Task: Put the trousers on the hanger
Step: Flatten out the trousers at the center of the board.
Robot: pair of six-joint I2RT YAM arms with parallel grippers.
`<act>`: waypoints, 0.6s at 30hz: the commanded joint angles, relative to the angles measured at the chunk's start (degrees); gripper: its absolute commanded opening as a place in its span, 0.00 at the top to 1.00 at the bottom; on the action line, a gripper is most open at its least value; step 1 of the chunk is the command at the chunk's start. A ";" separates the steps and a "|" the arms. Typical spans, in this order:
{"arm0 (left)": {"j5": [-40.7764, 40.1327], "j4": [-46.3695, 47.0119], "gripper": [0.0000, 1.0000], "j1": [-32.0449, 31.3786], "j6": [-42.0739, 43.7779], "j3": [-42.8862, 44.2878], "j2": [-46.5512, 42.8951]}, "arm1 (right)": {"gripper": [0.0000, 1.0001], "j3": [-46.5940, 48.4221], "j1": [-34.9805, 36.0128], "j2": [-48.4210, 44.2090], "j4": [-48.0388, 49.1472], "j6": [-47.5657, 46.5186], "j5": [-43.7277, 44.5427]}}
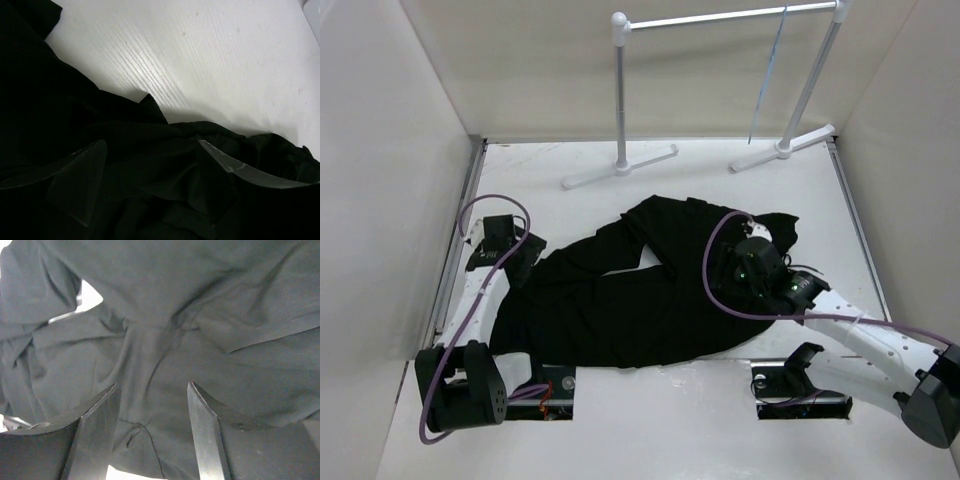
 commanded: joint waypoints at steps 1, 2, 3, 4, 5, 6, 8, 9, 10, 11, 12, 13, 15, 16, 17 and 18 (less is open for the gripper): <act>2.20 1.83 0.31 0.22 -2.94 -1.30 0.22 | 0.37 0.29 1.51 0.52 1.62 0.47 -0.41; 2.20 1.57 0.32 0.22 -3.38 -1.56 -0.31 | 0.36 0.55 1.77 0.69 1.62 0.21 -0.41; 2.46 1.05 0.32 0.30 -3.64 -1.74 -1.27 | 0.35 0.82 1.95 0.70 1.53 -0.05 -0.49; 2.63 0.08 0.32 0.57 -4.08 -1.83 -2.59 | 0.34 0.99 1.95 0.43 1.45 -0.23 -0.49; 2.11 -1.41 0.32 0.74 -4.17 -1.57 -4.34 | 0.33 1.26 1.95 0.17 1.27 -0.49 -0.49; 1.67 -2.64 0.32 1.01 -4.26 -1.22 -5.75 | 0.32 1.34 1.95 -0.09 1.18 -0.67 -0.49; 0.18 -5.45 0.32 1.88 -4.00 -0.08 -8.74 | 0.31 1.35 1.78 -0.27 1.09 -1.11 -0.49; -0.87 -6.86 0.31 2.32 -3.91 0.37 -9.97 | 0.31 1.35 1.69 -0.27 1.09 -1.28 -0.49; -1.75 -8.00 0.31 2.67 -3.91 0.72 -11.03 | 0.31 1.26 1.60 -0.10 1.09 -1.46 -0.58; -2.63 -8.97 0.31 2.94 -3.82 0.90 -11.91 | 0.31 1.26 1.60 0.08 1.09 -1.72 -0.58; -3.59 -9.76 0.31 3.12 -3.73 0.90 -12.52 | 0.31 1.26 1.60 0.25 1.09 -1.81 -0.67; -3.78 -10.21 0.31 3.20 -3.73 0.29 -12.79 | 0.31 1.26 1.60 0.26 1.27 -1.81 -0.76; -3.08 -10.65 0.32 3.03 -3.99 -1.38 -12.44 | 0.31 1.26 1.69 0.61 1.53 -1.81 -0.84; -2.82 -10.74 0.33 3.29 -4.17 -2.34 -12.36 | 0.31 1.34 1.69 0.78 1.53 -1.90 -1.11; -2.90 -10.65 0.35 3.47 -4.35 -3.40 -12.44 | 0.31 1.43 1.60 0.87 1.62 -1.99 -1.37; -2.81 -10.30 0.36 3.73 -4.43 -4.28 -12.62 | 0.31 1.43 1.60 1.05 1.62 -2.07 -1.55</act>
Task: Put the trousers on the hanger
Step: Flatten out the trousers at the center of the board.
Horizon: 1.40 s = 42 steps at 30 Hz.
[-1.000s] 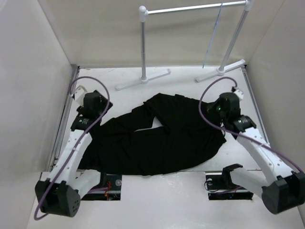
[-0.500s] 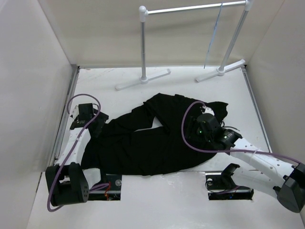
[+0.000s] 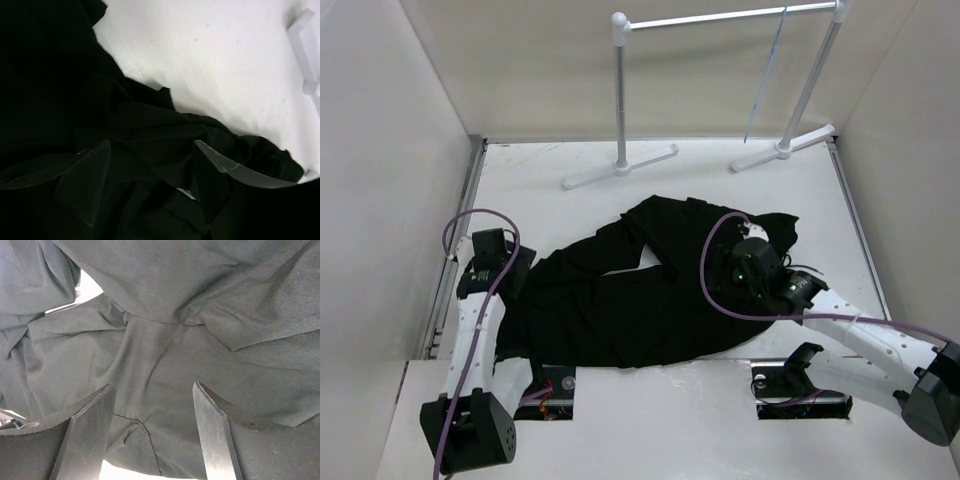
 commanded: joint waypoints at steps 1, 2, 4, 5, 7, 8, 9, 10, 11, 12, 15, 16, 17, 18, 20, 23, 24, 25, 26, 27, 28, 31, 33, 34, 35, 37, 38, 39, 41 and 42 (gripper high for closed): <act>-1.09 -2.43 0.39 1.00 -1.18 -2.75 -0.14 | 0.31 1.52 0.09 0.37 1.60 -0.92 -0.94; -0.82 -2.34 0.43 1.52 -1.27 -3.20 0.04 | 0.31 1.52 0.01 0.46 1.60 -1.09 -1.02; -0.21 -1.29 0.46 2.40 -1.18 -3.72 0.82 | 0.31 1.52 -0.08 0.46 1.60 -1.18 -1.29; 0.49 -0.24 0.48 2.67 -1.18 -4.08 1.61 | 0.31 1.43 -0.08 0.37 1.60 -1.18 -1.38; 1.55 1.87 0.51 3.28 -1.18 -4.43 3.89 | 0.31 1.08 -0.26 0.37 1.60 -1.18 -1.38; 1.72 3.10 0.58 3.46 -1.18 -4.61 5.30 | 0.31 0.91 -0.52 0.28 1.60 -1.18 -1.38; 1.73 4.59 0.66 3.64 -1.18 -4.69 6.62 | 0.32 0.65 -0.87 0.02 1.60 -1.18 -1.20; 1.90 6.00 0.74 3.73 -1.27 -4.52 7.50 | 0.34 0.47 -1.31 -0.24 1.69 -1.18 -1.11; 2.08 7.14 0.79 3.90 -1.27 -3.65 8.03 | 0.37 0.21 -1.84 -0.51 1.77 -1.18 -1.20; 2.25 8.02 0.84 3.73 -1.62 -2.07 8.38 | 0.42 0.03 -2.28 -0.68 1.78 -1.18 -1.37; 1.82 9.00 0.90 0.23 -2.50 6.17 8.65 | 0.60 -0.59 -3.24 -1.12 1.69 -1.18 -1.38; 1.47 9.00 0.91 -1.09 -2.50 10.12 9.26 | 0.62 -0.76 -3.68 -1.30 1.69 -1.18 -1.38; 1.03 8.74 0.92 -2.67 -2.41 14.60 10.22 | 0.63 -1.11 -4.38 -1.39 1.77 -1.01 -1.29; 0.59 8.65 0.92 -3.65 -2.24 18.03 10.93 | 0.63 -1.29 -5.00 -1.56 1.95 -0.83 -1.38; -0.29 8.30 0.92 -6.45 -1.62 27.69 13.56 | 0.62 -1.29 -6.14 -1.65 2.39 -0.74 -1.38; -0.56 8.03 0.93 -9.80 0.48 41.23 18.04 | 0.59 -0.59 -8.16 -1.30 2.57 -1.18 -1.38; -1.08 7.68 0.92 -10.42 1.62 44.58 19.19 | 0.58 -0.24 -8.60 -1.21 2.65 -1.18 -1.46; -1.96 7.33 0.92 -10.68 2.76 46.79 19.89 | 0.57 -0.06 -9.13 -1.13 2.74 -1.44 -1.46; -2.92 7.15 0.92 -10.60 4.34 47.77 20.16 | 0.54 0.03 -9.75 -1.04 2.83 -1.62 -1.46; -3.89 6.89 0.92 -10.08 5.40 47.08 19.99 | 0.52 0.03 -10.10 -1.04 2.92 -1.62 -1.46; -3.90 6.37 0.91 -9.11 5.41 44.81 19.21 | 0.47 -0.06 -10.63 -0.95 2.92 -1.71 -1.46; -0.14 3.73 0.80 -5.77 3.31 34.37 16.31 | 0.36 -0.76 -12.73 -1.47 2.92 -1.71 -1.46; 2.16 2.24 0.66 -4.54 1.99 24.71 13.24 | 0.35 -0.94 -13.62 -2.35 2.92 -1.71 -1.73; 2.60 1.36 0.55 -3.58 1.64 20.31 11.48 | 0.35 -0.94 -13.79 -2.62 2.92 -1.88 -1.99; 3.13 0.66 0.45 -2.52 1.37 16.26 9.72 | 0.35 -0.85 -13.88 -2.79 2.83 -2.23 -2.17; 3.92 0.03 0.35 -0.85 0.67 10.19 6.38 | 0.35 -0.59 -13.71 -2.79 2.48 -2.50 -2.52; 4.18 0.21 0.33 -0.32 0.49 8.51 5.41 | 0.35 -0.59 -13.53 -2.79 2.39 -2.50 -2.61; 4.54 0.47 0.31 0.47 0.40 7.01 4.62 | 0.35 -0.59 -13.44 -2.53 2.39 -2.50 -2.78; 4.98 1.43 0.27 1.87 0.31 5.33 4.87 | 0.35 -0.50 -12.83 -1.57 2.39 -2.50 -3.04; 5.07 2.66 0.27 2.40 0.49 4.89 6.09 | 0.35 -0.59 -12.13 -1.04 2.48 -2.50 -3.31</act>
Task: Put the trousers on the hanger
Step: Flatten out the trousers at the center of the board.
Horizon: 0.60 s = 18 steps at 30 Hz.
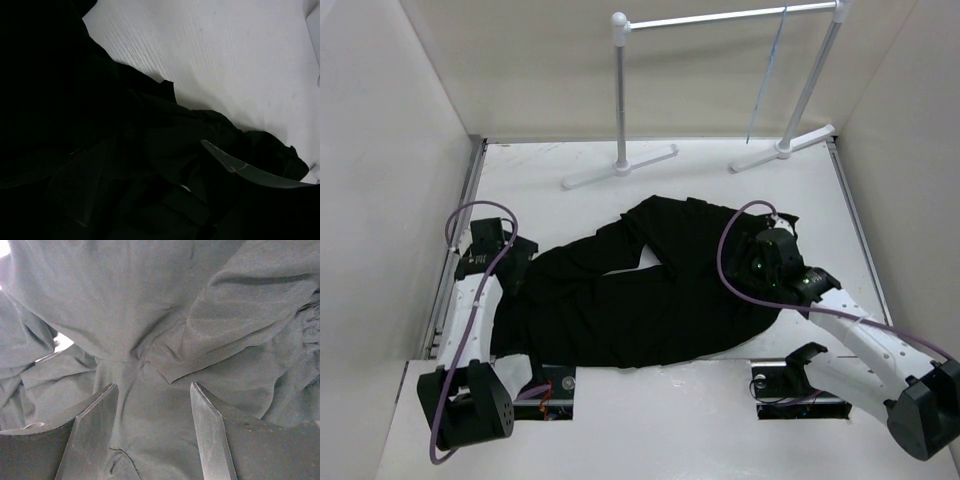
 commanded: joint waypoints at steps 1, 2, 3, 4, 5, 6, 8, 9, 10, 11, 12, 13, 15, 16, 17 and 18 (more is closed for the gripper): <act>1.68 5.16 0.27 1.69 -0.58 0.21 -0.96 | 0.35 0.75 1.99 1.12 2.24 -0.82 -1.21; 2.29 6.91 0.27 1.78 -0.49 -0.05 0.87 | 0.35 0.74 2.78 1.48 2.33 -0.81 -1.30; 2.30 8.49 0.27 1.95 -0.49 -0.14 2.89 | 0.35 0.66 3.49 1.83 2.41 -0.73 -1.39; 2.03 9.81 0.27 2.04 -0.49 -0.32 4.66 | 0.35 0.66 4.02 2.09 2.42 -0.55 -1.39; 2.03 11.30 0.27 2.13 -0.75 -0.50 5.98 | 0.35 0.66 4.89 2.27 2.42 -0.29 -1.39; 1.77 12.89 0.27 2.13 -0.84 -0.58 6.95 | 0.35 0.74 5.77 2.45 2.42 -0.11 -1.30; 0.98 15.26 0.32 1.78 -0.84 -0.85 8.79 | 0.35 0.74 7.53 2.71 2.59 0.33 -0.95; 1.15 15.62 0.35 1.51 -0.84 -0.85 9.67 | 0.35 0.66 8.06 2.80 2.59 0.59 -0.60; 1.50 15.71 0.40 1.34 -0.84 -0.94 10.81 | 0.35 0.48 8.24 2.89 2.59 0.94 -0.51; 2.03 15.89 0.48 0.99 -0.84 -1.20 11.43 | 0.35 0.31 8.24 2.89 2.59 1.20 -0.51; 2.21 15.98 0.60 0.99 -0.84 -1.64 11.70 | 0.35 0.22 8.24 2.80 2.59 1.47 -0.42; 2.29 15.98 0.69 0.98 -0.93 -1.90 11.70 | 0.35 0.13 8.24 2.54 2.59 1.73 -0.33; 2.47 15.72 0.82 0.98 -0.93 -2.08 11.35 | 0.35 0.04 7.45 2.01 2.77 1.91 -0.33; 2.82 15.54 0.87 0.98 -0.93 -1.64 11.00 | 0.35 0.22 6.93 2.01 2.85 1.74 -0.25; 3.26 15.19 0.90 0.98 -0.93 -0.94 10.65 | 0.35 0.57 6.22 1.92 2.86 1.39 -0.25; 3.52 14.93 0.93 0.98 -1.02 0.02 10.04 | 0.35 0.92 5.43 2.01 2.86 1.30 -0.51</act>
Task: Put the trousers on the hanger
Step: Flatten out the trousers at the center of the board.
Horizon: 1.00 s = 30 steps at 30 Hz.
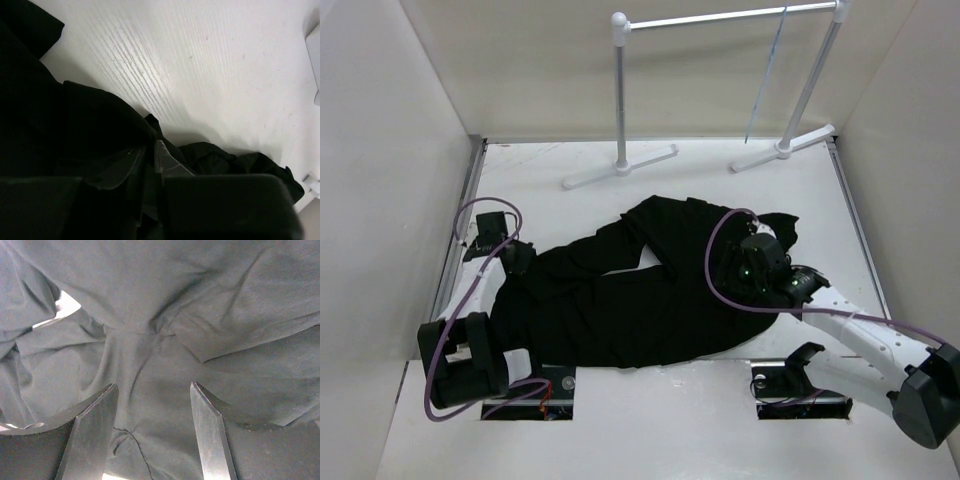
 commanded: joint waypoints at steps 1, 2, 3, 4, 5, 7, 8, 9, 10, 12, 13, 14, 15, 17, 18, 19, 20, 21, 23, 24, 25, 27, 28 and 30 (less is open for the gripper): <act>1.32 0.43 0.94 -0.22 -0.75 3.34 -2.47 | 0.35 1.27 -2.07 -0.75 2.44 0.18 0.37; 1.23 -0.18 0.95 -0.39 -1.28 5.71 -2.99 | 0.35 1.71 -2.59 -0.66 2.44 0.09 0.36; 0.80 -0.62 0.96 -1.35 -1.37 8.69 -3.26 | 0.35 2.15 -3.12 -0.57 2.44 0.00 0.63; 0.44 -1.15 0.96 -2.49 -1.38 12.55 -3.17 | 0.35 2.67 -3.56 -0.31 2.53 0.00 0.71; -0.08 -1.76 0.96 -3.20 -1.38 15.55 -2.91 | 0.35 3.20 -4.00 -0.04 2.61 0.00 0.72; -1.92 -3.26 0.97 -5.92 -1.20 24.94 -1.25 | 0.35 3.82 -5.32 0.22 2.70 0.62 1.59; -2.63 -3.96 0.97 -7.15 -1.11 29.68 -0.20 | 0.35 3.91 -5.93 0.40 2.88 0.88 2.29; -3.16 -4.66 0.97 -8.12 -0.85 34.51 1.12 | 0.35 4.08 -6.38 0.57 3.05 1.14 2.91; -3.34 -5.36 0.97 -9.08 -0.50 39.35 2.44 | 0.35 4.26 -6.73 0.66 3.06 1.32 3.35; -4.13 -6.33 0.96 -10.06 0.90 47.45 4.46 | 0.34 4.35 -7.87 0.84 3.23 1.67 3.97; -4.57 -6.77 0.96 -10.41 2.04 50.35 4.91 | 0.34 4.26 -8.13 0.92 3.40 1.67 3.79; -5.44 -7.30 0.95 -10.50 3.62 51.60 4.82 | 0.33 4.00 -8.31 0.92 3.41 1.85 3.70; -7.19 -7.83 0.94 -10.50 5.20 51.18 4.13 | 0.32 3.65 -8.40 0.75 3.32 2.02 3.70; -10.27 -7.66 0.93 -9.37 6.27 45.41 1.76 | 0.31 2.33 -8.49 -0.04 3.23 2.72 3.70; -10.89 -7.13 0.93 -7.62 6.27 41.11 0.79 | 0.29 1.54 -8.58 -0.65 3.14 3.25 3.70; -10.98 -6.69 0.93 -5.69 6.10 37.93 0.52 | 0.28 0.75 -8.84 -1.35 3.06 3.86 3.70; -10.12 -5.47 0.93 -3.23 5.92 33.90 0.52 | 0.26 0.14 -9.10 -2.06 3.06 4.13 3.62; -8.63 -3.81 0.93 -0.77 5.40 30.21 1.13 | 0.25 -0.39 -9.45 -2.59 2.88 4.22 3.44; -4.68 -1.43 0.93 4.33 3.64 25.70 3.84 | 0.23 -0.75 -10.33 -3.29 2.35 4.14 3.35; -3.53 -0.72 0.94 5.83 2.76 24.82 4.99 | 0.22 -0.84 -11.03 -3.64 1.92 3.87 3.53; -2.99 -0.02 0.94 6.89 2.23 24.63 5.87 | 0.21 -0.84 -11.82 -3.91 1.39 3.78 3.62; -2.81 0.17 0.94 6.99 1.88 26.64 6.49 | 0.21 -0.31 -13.49 -4.52 0.42 3.17 3.61; -3.16 -0.09 0.94 6.47 2.05 28.57 6.58 | 0.22 -0.05 -14.28 -4.70 0.33 2.65 3.96; -3.69 -0.71 0.94 4.36 2.32 31.91 6.06 | 0.37 0.22 -16.39 -4.44 0.51 1.94 4.14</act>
